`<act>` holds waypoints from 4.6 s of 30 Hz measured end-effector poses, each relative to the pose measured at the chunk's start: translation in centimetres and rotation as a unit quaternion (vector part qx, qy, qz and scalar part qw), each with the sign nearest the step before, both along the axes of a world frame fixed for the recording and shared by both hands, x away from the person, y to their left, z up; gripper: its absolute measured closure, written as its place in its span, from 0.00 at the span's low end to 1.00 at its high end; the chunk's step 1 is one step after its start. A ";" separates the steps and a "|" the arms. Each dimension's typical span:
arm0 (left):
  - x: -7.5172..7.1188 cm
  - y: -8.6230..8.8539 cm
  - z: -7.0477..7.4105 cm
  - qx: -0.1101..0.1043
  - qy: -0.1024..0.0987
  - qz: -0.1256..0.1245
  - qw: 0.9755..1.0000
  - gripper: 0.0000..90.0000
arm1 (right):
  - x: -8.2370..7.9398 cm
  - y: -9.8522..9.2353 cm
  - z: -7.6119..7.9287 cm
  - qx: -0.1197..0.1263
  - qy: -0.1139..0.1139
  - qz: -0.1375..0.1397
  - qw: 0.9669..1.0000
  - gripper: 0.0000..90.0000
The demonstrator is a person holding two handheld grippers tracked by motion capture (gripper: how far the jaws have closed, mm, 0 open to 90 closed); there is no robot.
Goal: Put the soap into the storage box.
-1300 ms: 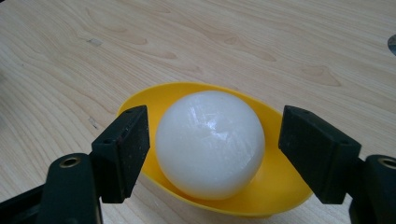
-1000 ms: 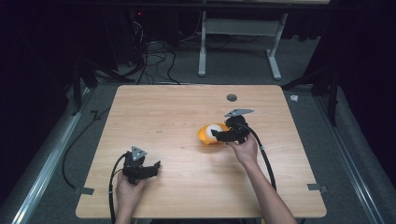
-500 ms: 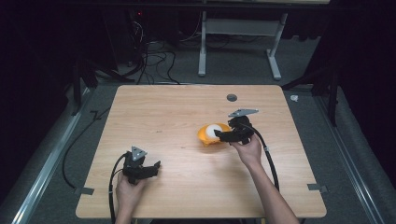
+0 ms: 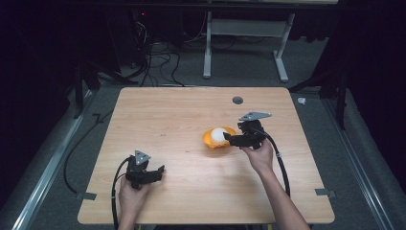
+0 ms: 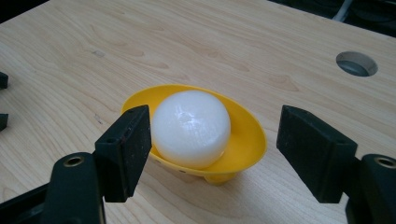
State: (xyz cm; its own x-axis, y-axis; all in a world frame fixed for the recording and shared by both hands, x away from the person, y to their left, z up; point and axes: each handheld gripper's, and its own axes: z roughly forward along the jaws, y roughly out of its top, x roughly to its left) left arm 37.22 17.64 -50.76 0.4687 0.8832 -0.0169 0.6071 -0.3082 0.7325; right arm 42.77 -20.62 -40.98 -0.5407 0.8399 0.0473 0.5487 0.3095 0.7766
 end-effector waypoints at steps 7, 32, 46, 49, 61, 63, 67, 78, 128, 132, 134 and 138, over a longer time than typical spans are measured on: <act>0.0 0.0 0.0 0.000 0.000 0.000 1.000 0.22 | -0.6 -0.7 0.6 0.003 -0.011 -0.003 1.000 0.31; 0.0 0.0 0.0 0.000 -0.001 0.000 1.000 0.22 | -2.8 -3.6 0.8 0.037 -0.027 -0.028 0.999 0.34; 0.0 -0.1 0.0 0.000 -0.002 0.001 1.000 0.22 | -4.0 -5.8 0.4 0.045 -0.031 -0.047 0.997 0.34; 0.0 -0.1 0.0 0.001 -0.002 0.001 1.000 0.22 | -4.2 -6.1 0.4 0.046 -0.031 -0.050 0.997 0.34; 0.0 -0.1 0.0 0.001 -0.002 0.001 1.000 0.22 | -5.4 -7.1 -0.1 0.050 -0.036 -0.061 0.996 0.34; 0.0 -0.1 0.0 0.001 -0.002 0.001 1.000 0.22 | -5.5 -7.3 -0.2 0.051 -0.036 -0.062 0.996 0.34; 0.0 -0.1 0.0 0.001 -0.002 0.001 1.000 0.22 | -5.8 -7.6 -0.4 0.049 -0.034 -0.063 0.996 0.34; 0.0 -0.1 0.0 0.001 -0.002 0.001 1.000 0.22 | -6.4 -7.9 -0.8 0.049 -0.029 -0.066 0.996 0.34; 0.0 -0.1 0.0 0.002 -0.002 0.001 1.000 0.22 | -7.4 -5.4 -6.4 0.034 0.026 -0.050 0.998 0.34; 0.0 -0.1 0.0 0.002 -0.002 0.001 1.000 0.22 | -7.5 -5.1 -6.6 0.030 0.028 -0.048 0.998 0.34; 0.0 -0.1 0.0 0.002 -0.002 0.001 1.000 0.22 | -7.6 -4.8 -6.7 0.029 0.030 -0.046 0.998 0.34; 0.0 -0.1 0.0 0.002 -0.002 0.001 1.000 0.22 | -7.6 -4.3 -7.0 0.020 0.032 -0.041 0.998 0.34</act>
State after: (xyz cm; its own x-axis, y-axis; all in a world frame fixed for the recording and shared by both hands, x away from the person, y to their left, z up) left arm 37.21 17.58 -50.78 0.4669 0.8842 -0.0121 0.6043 -0.3091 0.7343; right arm 35.20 -24.97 -48.03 -0.4653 0.8778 0.1141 0.6193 0.2307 0.7505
